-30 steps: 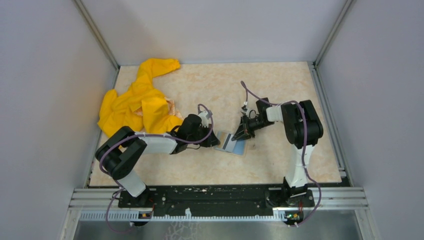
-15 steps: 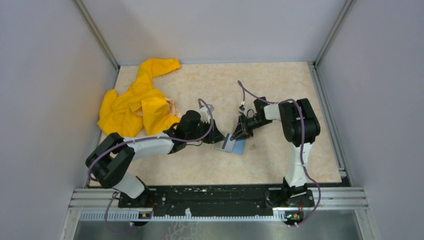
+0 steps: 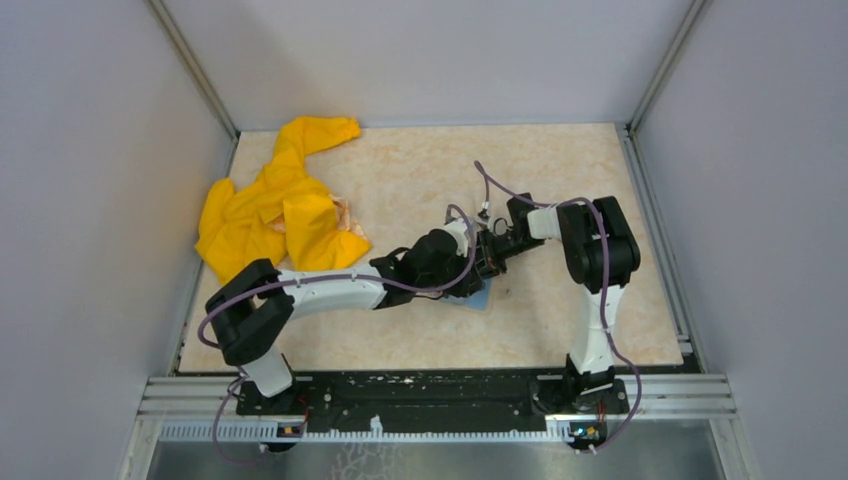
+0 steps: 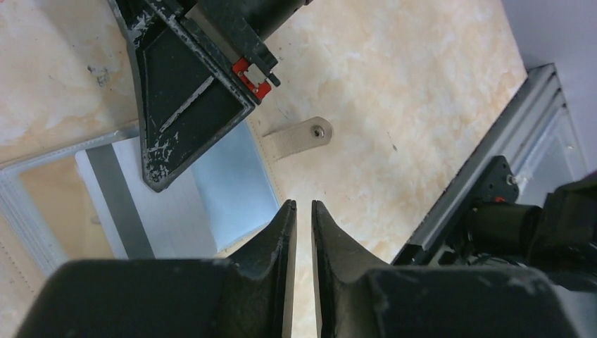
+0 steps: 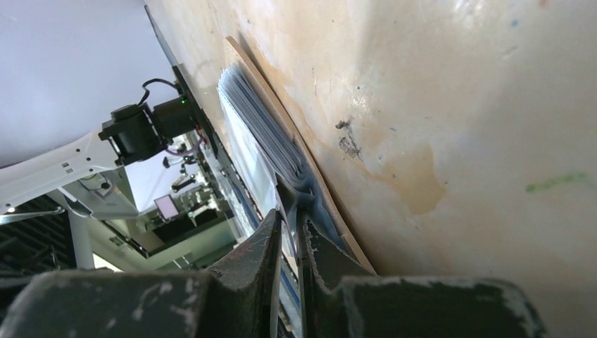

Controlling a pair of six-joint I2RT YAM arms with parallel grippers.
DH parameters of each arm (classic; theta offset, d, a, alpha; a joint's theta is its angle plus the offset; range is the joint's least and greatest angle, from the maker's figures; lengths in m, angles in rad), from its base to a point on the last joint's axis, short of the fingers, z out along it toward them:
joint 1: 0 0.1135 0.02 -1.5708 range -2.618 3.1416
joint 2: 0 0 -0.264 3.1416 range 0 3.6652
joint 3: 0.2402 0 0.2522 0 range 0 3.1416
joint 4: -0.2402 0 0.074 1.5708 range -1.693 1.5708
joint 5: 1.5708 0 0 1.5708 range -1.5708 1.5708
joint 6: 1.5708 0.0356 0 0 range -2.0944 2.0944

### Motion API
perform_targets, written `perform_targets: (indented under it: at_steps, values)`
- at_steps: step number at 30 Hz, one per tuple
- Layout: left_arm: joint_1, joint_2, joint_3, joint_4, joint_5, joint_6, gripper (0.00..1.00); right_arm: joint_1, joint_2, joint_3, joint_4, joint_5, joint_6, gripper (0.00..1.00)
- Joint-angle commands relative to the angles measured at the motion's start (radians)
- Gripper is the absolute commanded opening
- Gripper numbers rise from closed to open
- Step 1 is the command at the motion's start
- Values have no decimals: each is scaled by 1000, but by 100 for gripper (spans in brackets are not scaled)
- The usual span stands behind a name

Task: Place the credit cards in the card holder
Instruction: Insert the credit card into the card holder.

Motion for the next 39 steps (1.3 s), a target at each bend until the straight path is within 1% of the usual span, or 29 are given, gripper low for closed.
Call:
perform_targets:
  at_steps: [1, 5, 8, 22, 30, 38, 39]
  values:
    - [-53, 61, 101, -140, -176, 53, 19, 12, 13, 29, -1, 72, -35, 11]
    - [-75, 95, 137, -161, -214, 78, 19, 12, 14, 30, -3, 73, -38, 11]
    - [-81, 110, 153, -166, -211, 90, 19, 11, 20, 31, -7, 74, -41, 11]
    - [-85, 147, 142, -127, -224, 90, 20, 11, 30, 35, -20, 86, -58, 11]
    - [-85, 195, 170, -152, -256, 66, 20, 11, 38, 38, -26, 90, -62, 11]
    - [-92, 253, 240, -182, -283, 71, 21, 11, 38, 39, -30, 89, -66, 11]
    - [-91, 261, 247, -207, -283, 74, 21, 11, 38, 40, -32, 88, -66, 11]
